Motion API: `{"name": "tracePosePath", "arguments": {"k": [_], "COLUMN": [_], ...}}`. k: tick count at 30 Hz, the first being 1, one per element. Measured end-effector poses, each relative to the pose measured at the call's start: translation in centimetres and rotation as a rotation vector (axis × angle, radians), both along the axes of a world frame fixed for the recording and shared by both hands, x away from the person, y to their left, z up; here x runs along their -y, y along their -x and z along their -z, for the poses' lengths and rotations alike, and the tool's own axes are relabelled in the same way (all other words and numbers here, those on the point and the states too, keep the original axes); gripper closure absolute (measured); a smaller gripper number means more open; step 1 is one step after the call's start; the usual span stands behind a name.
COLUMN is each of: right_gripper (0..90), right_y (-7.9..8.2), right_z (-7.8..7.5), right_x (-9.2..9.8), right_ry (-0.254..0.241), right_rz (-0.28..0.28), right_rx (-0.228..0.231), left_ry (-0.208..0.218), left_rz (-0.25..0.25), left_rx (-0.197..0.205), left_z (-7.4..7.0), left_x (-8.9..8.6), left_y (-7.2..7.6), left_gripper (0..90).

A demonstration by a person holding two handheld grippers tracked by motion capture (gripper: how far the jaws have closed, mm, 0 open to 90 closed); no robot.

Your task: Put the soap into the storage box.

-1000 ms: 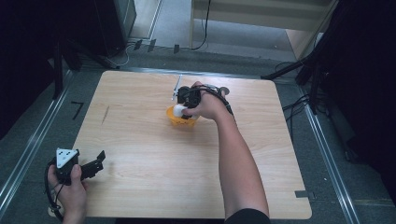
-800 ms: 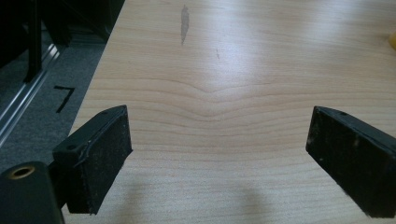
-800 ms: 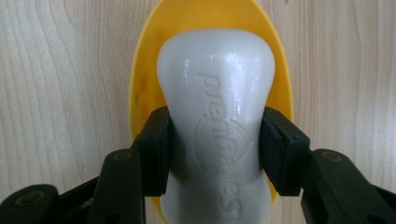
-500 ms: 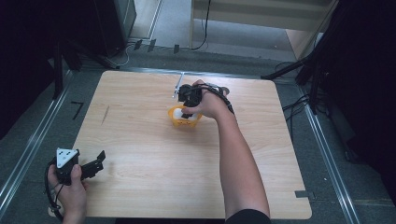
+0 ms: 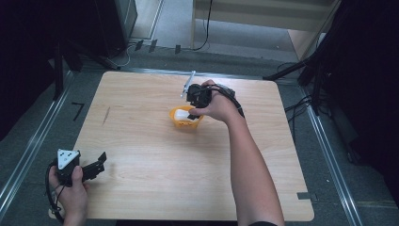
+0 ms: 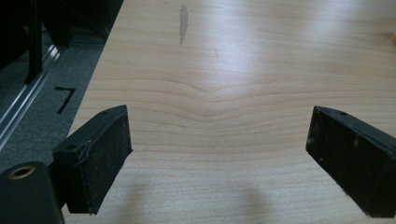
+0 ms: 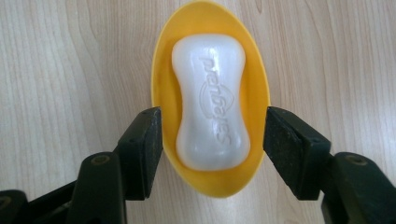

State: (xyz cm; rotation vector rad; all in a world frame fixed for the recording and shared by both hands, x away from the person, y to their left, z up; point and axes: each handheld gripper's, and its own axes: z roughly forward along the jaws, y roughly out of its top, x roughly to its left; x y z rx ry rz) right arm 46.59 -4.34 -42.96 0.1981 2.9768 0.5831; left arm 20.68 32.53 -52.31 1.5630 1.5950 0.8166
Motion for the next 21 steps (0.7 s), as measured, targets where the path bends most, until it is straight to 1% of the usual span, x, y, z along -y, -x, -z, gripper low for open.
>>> {"name": "tracePosePath", "arguments": {"k": [4, 6, 8, 11, 13, 14, 15, 17, 18, 20, 21], "right_gripper": [35.9, 35.7, 34.6, 32.5, 32.2, 32.4, 31.6, 28.1, 26.8, 25.3, 24.6], "right_y": [0.5, 0.8, 1.1, 1.5, 1.8, 1.9, 2.0, 2.2, 2.4, 2.5, 2.6], "right_z": [0.0, -0.1, -0.1, 0.0, 0.0, -0.1, 0.0, 0.2, 0.3, 0.4, 0.5], "right_x": [1.0, 1.6, 2.2, 2.9, 3.5, 3.8, 4.1, 4.5, 4.8, 5.4, 5.7], "right_ry": [0.009, -0.005, -0.020, 0.000, -0.013, -0.031, -0.035, -0.017, -0.016, -0.016, -0.014], "right_rz": [0.017, 0.027, 0.039, 0.047, 0.081, 0.094, 0.106, 0.115, 0.131, 0.140, 0.145], "right_rx": [-0.007, -0.008, -0.019, -0.026, -0.037, -0.045, -0.060, -0.062, -0.062, -0.075, -0.072], "left_ry": [-0.004, -0.005, -0.005, -0.005, -0.005, -0.005, -0.006, -0.011, -0.013, -0.014, -0.014], "left_rz": [0.002, 0.001, 0.001, 0.002, 0.000, 0.000, 0.000, 0.005, 0.004, 0.005, 0.005], "left_rx": [0.001, 0.000, 0.001, 0.000, -0.002, -0.002, -0.002, -0.005, -0.004, -0.005, -0.005], "left_z": [0.0, 0.0, 0.0, 0.0, 0.0, 0.0, 0.0, 0.0, 0.0, 0.0, 0.0], "left_x": [0.1, 0.1, 0.1, 0.1, 0.1, 0.1, 0.1, 0.1, 0.1, 0.1, 0.1], "left_y": [0.0, 0.0, 0.0, 0.0, 0.0, -0.1, -0.1, 0.0, -0.1, 0.0, -0.1], "left_gripper": [7.2, 7.2, 7.2, 7.2, 7.2, 7.2, 7.2, 7.2, 7.2, 7.2, 7.2]}}
